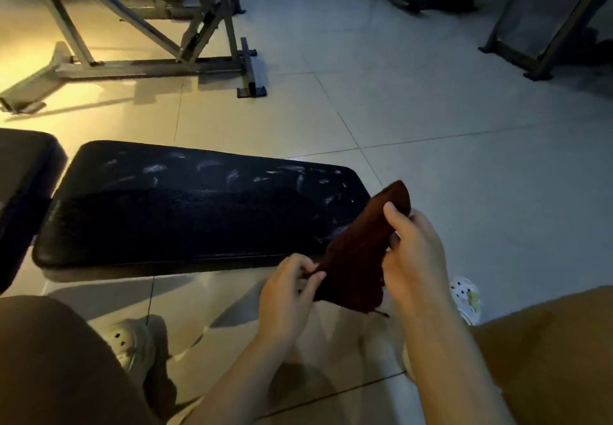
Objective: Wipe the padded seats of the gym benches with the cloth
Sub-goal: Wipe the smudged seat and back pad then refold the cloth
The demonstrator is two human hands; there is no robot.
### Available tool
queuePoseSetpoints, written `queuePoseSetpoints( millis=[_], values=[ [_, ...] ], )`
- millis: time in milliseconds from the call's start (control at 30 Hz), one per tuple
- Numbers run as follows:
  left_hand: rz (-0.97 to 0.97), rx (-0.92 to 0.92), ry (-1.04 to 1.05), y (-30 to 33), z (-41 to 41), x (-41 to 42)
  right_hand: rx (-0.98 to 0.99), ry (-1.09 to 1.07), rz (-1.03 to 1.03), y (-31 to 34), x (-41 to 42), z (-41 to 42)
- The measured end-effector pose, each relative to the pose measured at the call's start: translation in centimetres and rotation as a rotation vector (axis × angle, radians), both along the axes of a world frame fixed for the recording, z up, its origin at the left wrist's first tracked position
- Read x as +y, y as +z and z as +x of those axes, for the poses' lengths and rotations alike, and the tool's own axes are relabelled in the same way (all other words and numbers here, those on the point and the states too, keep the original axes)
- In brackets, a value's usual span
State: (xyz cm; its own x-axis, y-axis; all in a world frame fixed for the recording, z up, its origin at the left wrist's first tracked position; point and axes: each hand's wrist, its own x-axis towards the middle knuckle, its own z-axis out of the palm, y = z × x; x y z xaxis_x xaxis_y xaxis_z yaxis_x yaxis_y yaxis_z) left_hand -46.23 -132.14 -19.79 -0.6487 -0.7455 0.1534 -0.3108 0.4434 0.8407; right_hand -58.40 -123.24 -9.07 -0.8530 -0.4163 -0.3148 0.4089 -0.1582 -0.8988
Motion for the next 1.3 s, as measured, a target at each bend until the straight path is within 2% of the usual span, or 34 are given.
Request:
queuePoseSetpoints(
  millis=[133,233,300,433,533,667,700,767,867,933,1033,1100,1300],
  values=[
    [-0.16,-0.177,0.132,0.3,-0.1,0.1,0.528,0.07,0.476,-2.9,1.6,-2.8],
    [-0.274,-0.184,0.212,1.7,-0.3,-0.7,0.683,0.243,0.739,-4.5,2.4,-5.3],
    [-0.382,-0.18,0.278,3.4,-0.7,-1.7,0.745,0.379,0.828,-4.9,2.1,-6.4],
    [-0.535,-0.205,0.314,6.9,-1.6,-5.7,0.714,0.538,0.761,-6.1,0.2,-7.3],
    [-0.547,-0.272,0.18,7.8,-3.8,-9.4,0.655,0.523,0.765,-7.5,-1.6,-8.9],
    [-0.571,-0.434,0.002,5.4,-8.9,-13.6,0.772,0.444,1.103,-9.7,-3.8,-11.3],
    [-0.578,-0.468,0.013,4.2,-9.6,-14.7,0.816,0.414,1.117,-10.4,-4.6,-11.5],
    [-0.511,-0.477,0.136,2.1,-9.6,-16.5,0.931,0.402,0.963,-11.7,-6.8,-10.7],
    [-0.497,-0.459,0.346,-0.7,-6.9,-16.7,1.099,0.71,0.754,-13.7,-11.2,-7.6],
    [-0.553,-0.468,0.419,-2.0,-5.2,-15.7,1.153,0.921,0.723,-15.3,-13.9,-5.5],
    [-0.661,-0.5,0.405,-3.3,-3.9,-14.5,1.234,0.964,0.761,-17.7,-15.5,-5.1],
    [-0.703,-0.518,0.36,-3.8,-3.6,-14.4,1.217,0.927,0.794,-18.6,-15.2,-7.0],
    [-0.686,-0.556,0.304,-3.7,-4.1,-13.9,0.991,0.791,1.069,-21.9,-11.9,-17.3]
  ],
)
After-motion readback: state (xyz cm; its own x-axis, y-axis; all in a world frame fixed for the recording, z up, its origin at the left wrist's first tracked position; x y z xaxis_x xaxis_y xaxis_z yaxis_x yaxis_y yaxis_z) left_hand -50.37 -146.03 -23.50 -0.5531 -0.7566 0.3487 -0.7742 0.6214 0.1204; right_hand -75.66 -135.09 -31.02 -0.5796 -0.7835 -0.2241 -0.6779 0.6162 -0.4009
